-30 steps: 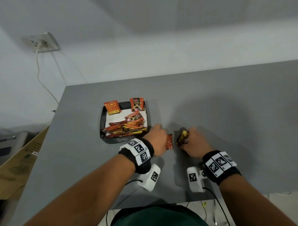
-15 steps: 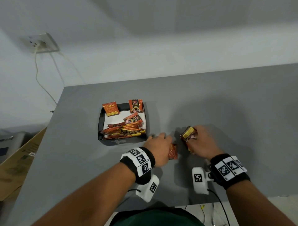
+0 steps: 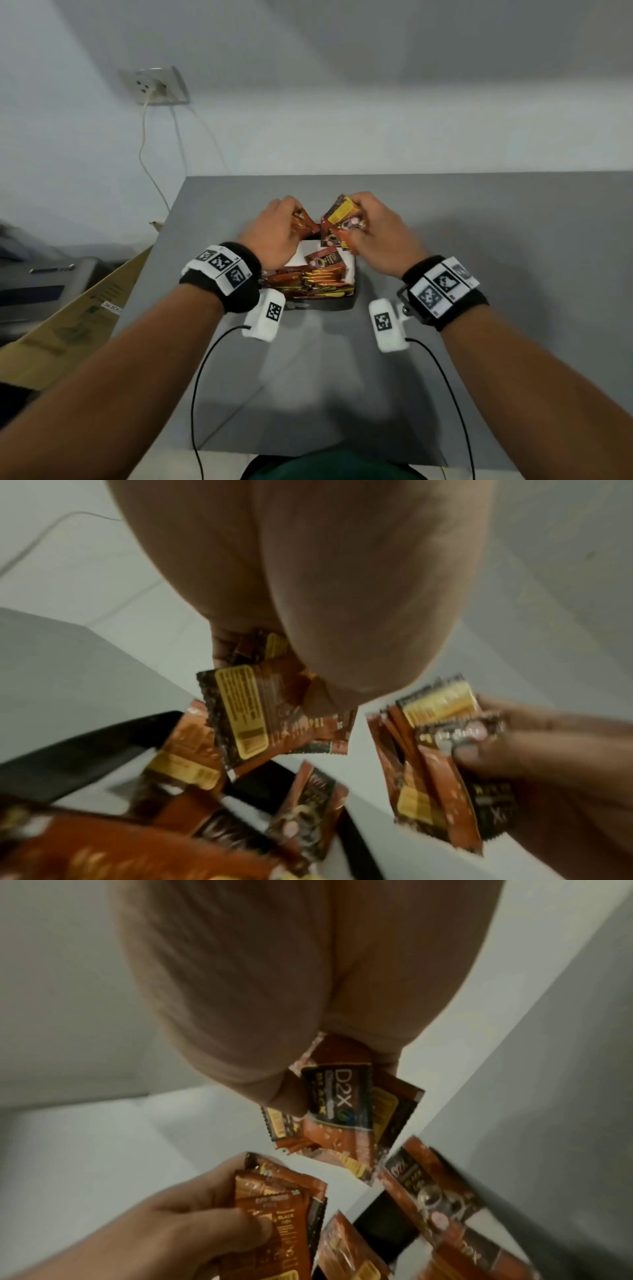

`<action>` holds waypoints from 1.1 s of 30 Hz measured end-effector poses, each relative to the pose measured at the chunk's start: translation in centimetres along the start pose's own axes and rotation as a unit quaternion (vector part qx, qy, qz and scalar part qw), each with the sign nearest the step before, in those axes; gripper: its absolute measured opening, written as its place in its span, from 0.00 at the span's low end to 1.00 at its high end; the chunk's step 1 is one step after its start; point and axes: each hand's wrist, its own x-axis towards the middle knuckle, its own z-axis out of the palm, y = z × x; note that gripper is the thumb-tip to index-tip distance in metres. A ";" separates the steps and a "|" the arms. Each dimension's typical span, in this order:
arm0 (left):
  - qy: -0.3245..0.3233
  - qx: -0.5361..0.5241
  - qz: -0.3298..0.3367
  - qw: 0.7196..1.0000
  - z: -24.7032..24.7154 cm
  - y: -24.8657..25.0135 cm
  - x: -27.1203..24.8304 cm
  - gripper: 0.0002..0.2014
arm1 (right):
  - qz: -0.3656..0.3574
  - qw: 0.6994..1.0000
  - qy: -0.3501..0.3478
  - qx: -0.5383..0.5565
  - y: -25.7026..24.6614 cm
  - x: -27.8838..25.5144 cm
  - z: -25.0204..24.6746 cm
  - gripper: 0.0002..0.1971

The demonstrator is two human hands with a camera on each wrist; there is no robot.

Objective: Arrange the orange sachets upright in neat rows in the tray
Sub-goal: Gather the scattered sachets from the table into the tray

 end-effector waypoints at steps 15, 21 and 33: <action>-0.167 0.053 0.003 0.984 2.3 -3.8 -0.5 0.27 | 0.072 0.948 -0.248 -0.186 0.5 3.1 7.1 0.20; -0.120 0.140 0.094 0.978 3.6 -4.2 -0.8 0.36 | 0.136 0.976 -0.151 -0.080 0.9 3.9 6.1 0.16; -0.058 0.123 0.117 0.984 4.8 -4.9 -0.6 0.20 | 0.136 0.902 -0.292 -0.286 -0.4 7.2 6.0 0.18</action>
